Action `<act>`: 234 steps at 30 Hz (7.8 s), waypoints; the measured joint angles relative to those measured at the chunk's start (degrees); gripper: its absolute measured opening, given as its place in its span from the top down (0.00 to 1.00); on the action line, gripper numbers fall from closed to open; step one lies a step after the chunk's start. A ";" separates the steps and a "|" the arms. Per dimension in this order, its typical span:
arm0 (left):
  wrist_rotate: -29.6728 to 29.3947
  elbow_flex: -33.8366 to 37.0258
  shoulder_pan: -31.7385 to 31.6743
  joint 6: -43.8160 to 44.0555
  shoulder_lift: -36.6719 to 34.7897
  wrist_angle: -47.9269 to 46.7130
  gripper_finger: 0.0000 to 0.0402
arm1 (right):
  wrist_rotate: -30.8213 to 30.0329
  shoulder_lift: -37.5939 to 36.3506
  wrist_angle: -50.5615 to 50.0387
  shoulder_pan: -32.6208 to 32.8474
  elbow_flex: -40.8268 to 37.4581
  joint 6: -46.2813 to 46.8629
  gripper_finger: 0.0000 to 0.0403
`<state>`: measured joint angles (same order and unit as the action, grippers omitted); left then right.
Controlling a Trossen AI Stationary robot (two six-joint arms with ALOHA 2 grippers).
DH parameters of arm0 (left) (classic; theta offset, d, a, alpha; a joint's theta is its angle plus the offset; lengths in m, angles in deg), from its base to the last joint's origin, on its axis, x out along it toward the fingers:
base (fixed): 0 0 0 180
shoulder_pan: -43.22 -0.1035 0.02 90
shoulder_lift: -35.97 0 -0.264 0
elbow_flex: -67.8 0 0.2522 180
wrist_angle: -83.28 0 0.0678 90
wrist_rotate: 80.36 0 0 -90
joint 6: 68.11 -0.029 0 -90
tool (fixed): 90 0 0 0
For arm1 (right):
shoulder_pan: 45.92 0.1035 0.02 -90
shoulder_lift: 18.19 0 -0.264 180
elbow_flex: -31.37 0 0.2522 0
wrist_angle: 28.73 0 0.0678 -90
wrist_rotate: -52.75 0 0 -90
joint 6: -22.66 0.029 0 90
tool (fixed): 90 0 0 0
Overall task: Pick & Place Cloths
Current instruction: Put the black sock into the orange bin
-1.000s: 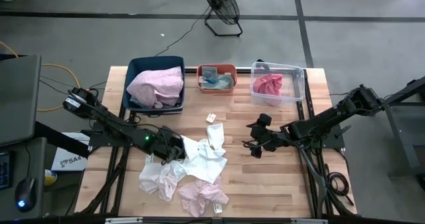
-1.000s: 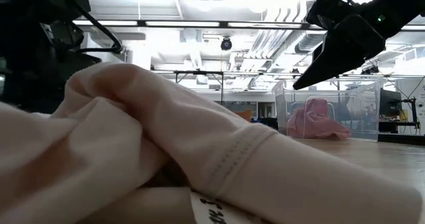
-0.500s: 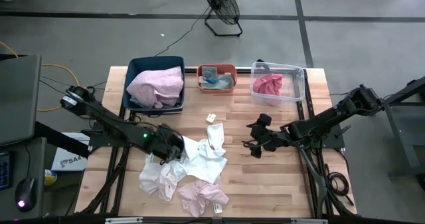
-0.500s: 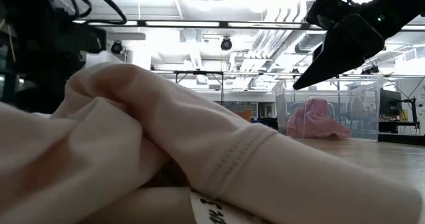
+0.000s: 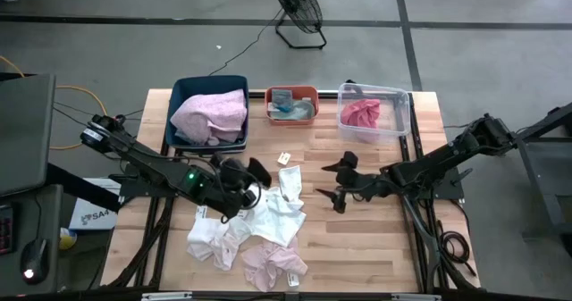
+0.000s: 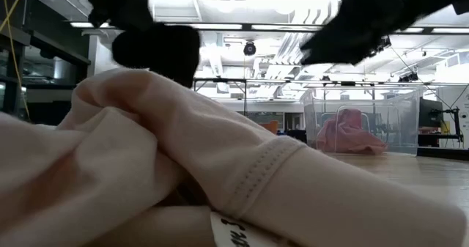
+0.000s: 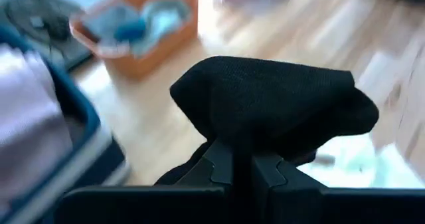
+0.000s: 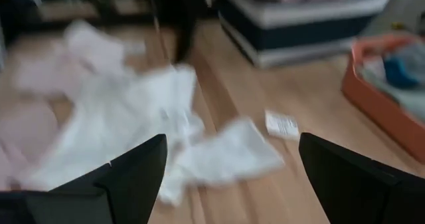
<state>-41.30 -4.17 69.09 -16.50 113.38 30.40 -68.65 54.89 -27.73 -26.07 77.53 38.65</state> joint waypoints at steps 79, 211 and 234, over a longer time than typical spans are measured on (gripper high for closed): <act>15.32 0.19 -16.50 -44.28 9.99 53.45 0.46 | 12.47 8.54 25.34 -11.40 0.00 -5.67 0.98; 11.40 0.19 -16.39 -22.47 0.17 25.60 0.28 | 39.23 35.31 -50.23 -57.14 61.24 -17.61 0.99; 11.47 0.19 -16.46 -22.05 0.97 24.94 0.28 | 36.19 45.76 -43.70 -57.43 61.29 -2.25 0.99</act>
<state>-29.84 -3.98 52.63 -38.55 114.35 55.35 -32.45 100.66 -71.43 -83.50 138.82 36.40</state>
